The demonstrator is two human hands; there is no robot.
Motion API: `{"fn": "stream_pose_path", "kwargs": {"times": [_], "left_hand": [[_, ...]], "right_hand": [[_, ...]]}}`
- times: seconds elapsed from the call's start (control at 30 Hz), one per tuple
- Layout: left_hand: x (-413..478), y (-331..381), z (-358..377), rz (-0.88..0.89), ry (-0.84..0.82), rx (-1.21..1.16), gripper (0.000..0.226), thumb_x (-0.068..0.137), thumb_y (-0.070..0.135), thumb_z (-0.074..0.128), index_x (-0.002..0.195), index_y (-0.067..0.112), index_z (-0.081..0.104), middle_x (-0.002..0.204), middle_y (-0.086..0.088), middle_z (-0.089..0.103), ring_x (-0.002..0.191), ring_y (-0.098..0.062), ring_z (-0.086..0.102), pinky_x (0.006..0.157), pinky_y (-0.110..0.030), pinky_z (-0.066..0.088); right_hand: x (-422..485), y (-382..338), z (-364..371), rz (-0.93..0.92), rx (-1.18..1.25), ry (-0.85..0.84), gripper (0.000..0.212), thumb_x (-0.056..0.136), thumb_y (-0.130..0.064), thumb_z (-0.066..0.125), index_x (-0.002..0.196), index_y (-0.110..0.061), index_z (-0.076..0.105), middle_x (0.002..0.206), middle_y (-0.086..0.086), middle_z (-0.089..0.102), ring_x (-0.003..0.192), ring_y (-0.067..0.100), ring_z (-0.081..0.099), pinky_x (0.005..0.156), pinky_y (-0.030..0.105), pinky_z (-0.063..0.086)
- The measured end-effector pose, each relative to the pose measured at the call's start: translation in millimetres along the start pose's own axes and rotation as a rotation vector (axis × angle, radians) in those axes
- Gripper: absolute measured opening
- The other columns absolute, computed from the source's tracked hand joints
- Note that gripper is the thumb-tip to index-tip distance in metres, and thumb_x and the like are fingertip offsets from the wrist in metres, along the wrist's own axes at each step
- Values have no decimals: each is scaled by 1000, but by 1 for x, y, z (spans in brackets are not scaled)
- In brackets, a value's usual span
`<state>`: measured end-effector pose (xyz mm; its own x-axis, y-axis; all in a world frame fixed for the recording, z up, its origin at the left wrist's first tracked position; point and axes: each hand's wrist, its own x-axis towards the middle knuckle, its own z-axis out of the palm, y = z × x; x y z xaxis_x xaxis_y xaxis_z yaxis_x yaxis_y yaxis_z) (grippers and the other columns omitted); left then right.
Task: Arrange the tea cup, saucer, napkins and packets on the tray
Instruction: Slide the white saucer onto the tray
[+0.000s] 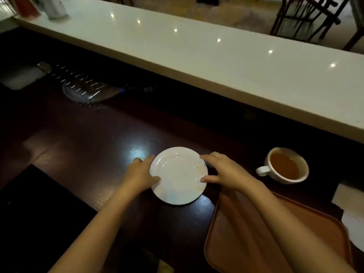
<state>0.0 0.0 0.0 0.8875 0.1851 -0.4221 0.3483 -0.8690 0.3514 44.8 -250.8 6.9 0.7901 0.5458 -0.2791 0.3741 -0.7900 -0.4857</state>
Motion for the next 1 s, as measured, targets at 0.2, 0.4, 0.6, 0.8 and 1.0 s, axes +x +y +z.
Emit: {"fn": "stream_pose_path", "kwargs": {"times": [0.2,0.4,0.6,0.8,1.0], "left_hand": [[6,-9,13,-66,-69,-93,70,77,24,67,137,20,31,129,-14,34,104,-34,54,90,-42,50],[12,-10,22,-7,-24,-230,64,76,9,64,133,18,37,123,-15,38,98,-33,53,42,-23,49],[12,-8,19,20,8,-240,59,75,8,64,129,18,44,120,-16,43,97,-34,53,76,-47,56],[9,17,14,114,17,-231,61,73,8,66,129,20,45,118,-15,43,97,-34,52,77,-49,55],[-3,60,27,256,-44,-196,59,72,10,66,126,23,47,114,-12,44,88,-25,49,74,-37,53]], "right_hand": [[19,2,18,107,-25,-4,76,73,-42,69,136,-28,30,119,5,43,112,28,46,90,40,45],[33,7,35,140,109,-34,88,72,-34,71,142,-27,17,123,7,35,113,28,47,92,31,40],[31,8,36,151,176,-11,94,73,-29,71,145,-22,10,121,8,31,114,26,43,93,25,34],[0,16,17,181,190,64,94,74,-33,70,145,-24,8,123,8,30,109,24,43,90,27,36],[-60,33,4,264,237,170,79,73,-28,71,137,-24,26,112,6,34,106,27,45,82,27,34]]}}
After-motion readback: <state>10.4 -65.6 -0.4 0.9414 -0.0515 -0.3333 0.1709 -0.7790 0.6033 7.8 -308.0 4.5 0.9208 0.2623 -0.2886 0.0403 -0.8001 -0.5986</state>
